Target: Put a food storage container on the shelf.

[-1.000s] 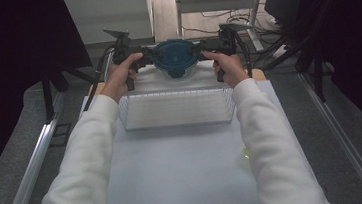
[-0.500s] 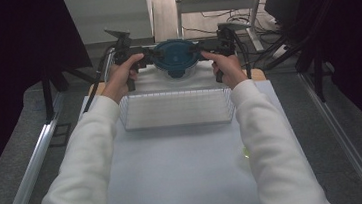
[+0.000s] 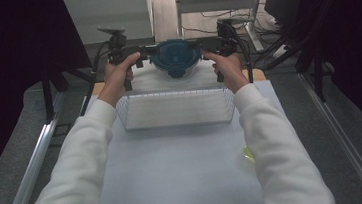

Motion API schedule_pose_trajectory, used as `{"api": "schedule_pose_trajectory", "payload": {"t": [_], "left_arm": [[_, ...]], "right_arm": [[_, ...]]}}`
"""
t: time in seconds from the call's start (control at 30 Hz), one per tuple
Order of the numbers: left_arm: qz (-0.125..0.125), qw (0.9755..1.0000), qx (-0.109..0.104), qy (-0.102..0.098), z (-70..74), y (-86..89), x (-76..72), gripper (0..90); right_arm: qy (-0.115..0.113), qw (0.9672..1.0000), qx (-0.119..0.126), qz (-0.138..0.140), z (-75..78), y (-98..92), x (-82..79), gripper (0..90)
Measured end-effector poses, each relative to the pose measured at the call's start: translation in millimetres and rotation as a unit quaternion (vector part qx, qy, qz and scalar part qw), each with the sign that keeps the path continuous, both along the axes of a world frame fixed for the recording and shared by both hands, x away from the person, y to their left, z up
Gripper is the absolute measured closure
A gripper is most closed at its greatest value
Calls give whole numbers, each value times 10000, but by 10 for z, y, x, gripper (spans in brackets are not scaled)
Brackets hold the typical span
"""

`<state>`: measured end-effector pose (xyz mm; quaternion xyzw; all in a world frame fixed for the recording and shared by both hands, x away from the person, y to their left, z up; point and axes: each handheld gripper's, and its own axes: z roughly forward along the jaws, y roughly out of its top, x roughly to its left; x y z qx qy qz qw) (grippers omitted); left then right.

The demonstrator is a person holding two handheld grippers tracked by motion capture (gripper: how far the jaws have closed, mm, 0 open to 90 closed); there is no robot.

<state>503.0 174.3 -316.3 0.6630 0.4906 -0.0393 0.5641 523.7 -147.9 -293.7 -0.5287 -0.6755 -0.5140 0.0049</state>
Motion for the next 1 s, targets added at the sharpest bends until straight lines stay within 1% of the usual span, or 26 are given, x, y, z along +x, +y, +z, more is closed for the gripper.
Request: {"api": "schedule_pose_trajectory", "payload": {"t": [0.03,0.13,0.2,0.23,0.27,0.33,0.37,0.4,0.43,0.47,0.5,0.53,0.57,0.6,0.63,0.67,0.7,0.73,0.77,0.8,0.83,0.87,0.9,0.93,0.97,1.0], "left_arm": [[-20,9999,75,-128,32,-6,-77,154],[-91,9991,274,-306,72,-19,-202,148],[-143,9988,311,-352,86,-28,-250,141],[-197,9985,321,-401,97,-38,-302,141],[-248,9979,376,-472,109,-49,-358,137],[-311,9959,540,-657,129,-80,-473,137],[-352,9950,565,-749,140,-107,-584,134],[-352,9948,521,-806,140,-118,-640,134],[-352,9948,521,-806,140,-118,-640,139],[-347,9954,384,-808,132,-121,-693,139],[-386,9952,324,-840,117,-111,-731,140],[-388,9951,328,-844,101,-107,-773,140],[-361,9949,380,-860,71,-96,-875,144],[-381,9954,326,-822,46,-79,-918,143],[-381,9954,326,-822,46,-79,-918,142],[-295,9948,442,-866,5,-59,-1022,142],[-256,9946,476,-888,-20,-50,-1074,146],[-256,9946,476,-888,-20,-50,-1074,147],[-239,9940,546,-917,-82,-29,-1165,145],[-239,9940,546,-917,-82,-29,-1165,148],[-218,9938,569,-928,-151,-7,-1250,150],[-218,9938,569,-928,-151,-7,-1250,150],[-216,9932,639,-949,-218,14,-1332,151],[-216,9932,639,-949,-218,14,-1332,153],[-203,9928,686,-966,-285,35,-1415,156],[-203,9928,686,-966,-285,35,-1415,163]], "right_arm": [[-134,9999,-48,88,38,-25,-66,153],[-360,9988,-239,232,90,-77,-177,159],[-488,9977,-343,335,112,-113,-261,165],[-488,9977,-343,335,112,-113,-261,165],[-555,9968,-410,402,120,-141,-354,168],[-590,9962,-453,453,122,-150,-403,168],[-731,9943,-569,522,133,-164,-525,174],[-754,9939,-588,551,138,-171,-569,177],[-807,9931,-597,605,142,-180,-623,178],[-807,9931,-597,605,142,-180,-623,178],[-857,9922,-623,653,146,-192,-677,180],[-906,9915,-637,679,152,-207,-734,184],[-1007,9903,-610,739,162,-246,-844,190],[-1051,9897,-605,764,166,-264,-900,197],[-1051,9897,-605,764,166,-264,-900,197],[-1153,9876,-662,839,163,-298,-1008,210],[-1206,9865,-684,876,153,-313,-1059,214],[-1206,9865,-684,876,153,-313,-1059,214],[-1283,9846,-734,930,116,-348,-1150,225],[-1283,9846,-734,930,116,-348,-1150,225],[-1327,9832,-742,1008,67,-389,-1225,235],[-1327,9832,-742,1008,67,-389,-1225,235],[-1351,9825,-768,1028,17,-432,-1296,240],[-1351,9825,-768,1028,17,-432,-1296,240],[-1378,9817,-760,1073,-36,-482,-1363,257],[-1390,9812,-760,1100,-64,-508,-1396,264]]}}
